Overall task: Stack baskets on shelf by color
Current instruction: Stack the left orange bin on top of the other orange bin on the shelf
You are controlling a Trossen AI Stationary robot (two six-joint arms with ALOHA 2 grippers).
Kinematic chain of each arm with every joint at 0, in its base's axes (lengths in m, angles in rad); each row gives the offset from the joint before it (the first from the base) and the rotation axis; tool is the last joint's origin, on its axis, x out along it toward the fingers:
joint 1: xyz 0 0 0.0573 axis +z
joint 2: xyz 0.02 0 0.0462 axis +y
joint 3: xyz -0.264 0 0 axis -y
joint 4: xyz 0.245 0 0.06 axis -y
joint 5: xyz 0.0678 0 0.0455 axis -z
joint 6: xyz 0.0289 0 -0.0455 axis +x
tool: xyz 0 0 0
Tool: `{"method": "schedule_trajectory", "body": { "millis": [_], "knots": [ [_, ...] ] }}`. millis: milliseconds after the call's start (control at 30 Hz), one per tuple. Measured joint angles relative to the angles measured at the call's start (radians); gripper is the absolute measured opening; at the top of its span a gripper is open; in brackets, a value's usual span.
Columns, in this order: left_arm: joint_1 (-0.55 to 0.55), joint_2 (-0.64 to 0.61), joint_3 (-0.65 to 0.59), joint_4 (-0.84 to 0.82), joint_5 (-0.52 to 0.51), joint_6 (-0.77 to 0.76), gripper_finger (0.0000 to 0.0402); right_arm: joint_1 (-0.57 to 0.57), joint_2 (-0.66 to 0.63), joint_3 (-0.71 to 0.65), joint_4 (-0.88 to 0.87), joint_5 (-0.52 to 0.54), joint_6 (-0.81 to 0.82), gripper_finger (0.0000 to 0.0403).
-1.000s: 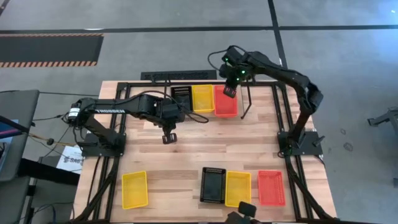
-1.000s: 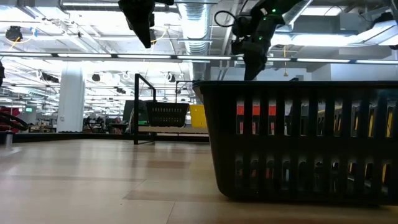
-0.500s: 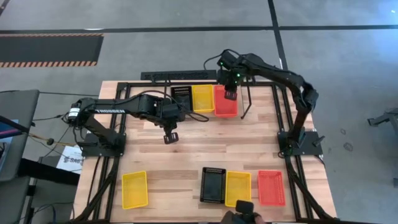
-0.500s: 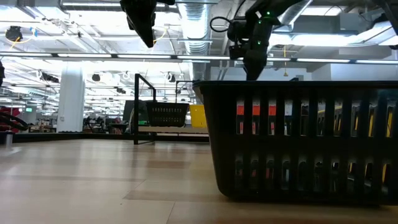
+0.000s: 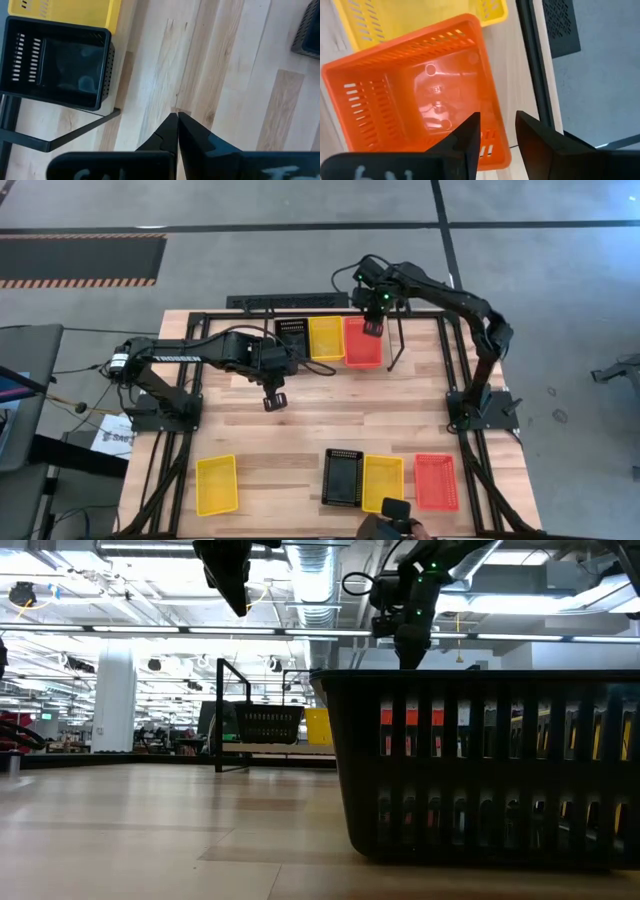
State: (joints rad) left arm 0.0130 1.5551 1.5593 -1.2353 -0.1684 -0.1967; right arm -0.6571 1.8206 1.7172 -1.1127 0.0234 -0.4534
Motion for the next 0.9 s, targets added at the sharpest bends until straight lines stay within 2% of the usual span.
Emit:
{"method": "schedule_trajectory", "body": {
  "millis": [467,600,800,900],
  "knots": [
    [0.000,0.000,0.000,0.000,0.000,-0.008,0.0000,0.002,0.001,-0.070,0.078,-0.028,0.010,0.0133],
    [0.000,0.000,0.000,0.000,0.000,-0.009,0.0000,-0.005,0.001,-0.070,0.078,-0.027,0.011,0.0103],
    [0.000,0.000,0.000,0.000,0.000,-0.010,0.0000,-0.015,0.001,-0.070,0.087,-0.025,-0.001,0.0018],
    [0.000,0.000,0.000,0.000,0.000,-0.010,0.0000,-0.028,0.001,-0.070,0.105,-0.024,0.000,0.0016]
  ]
}}
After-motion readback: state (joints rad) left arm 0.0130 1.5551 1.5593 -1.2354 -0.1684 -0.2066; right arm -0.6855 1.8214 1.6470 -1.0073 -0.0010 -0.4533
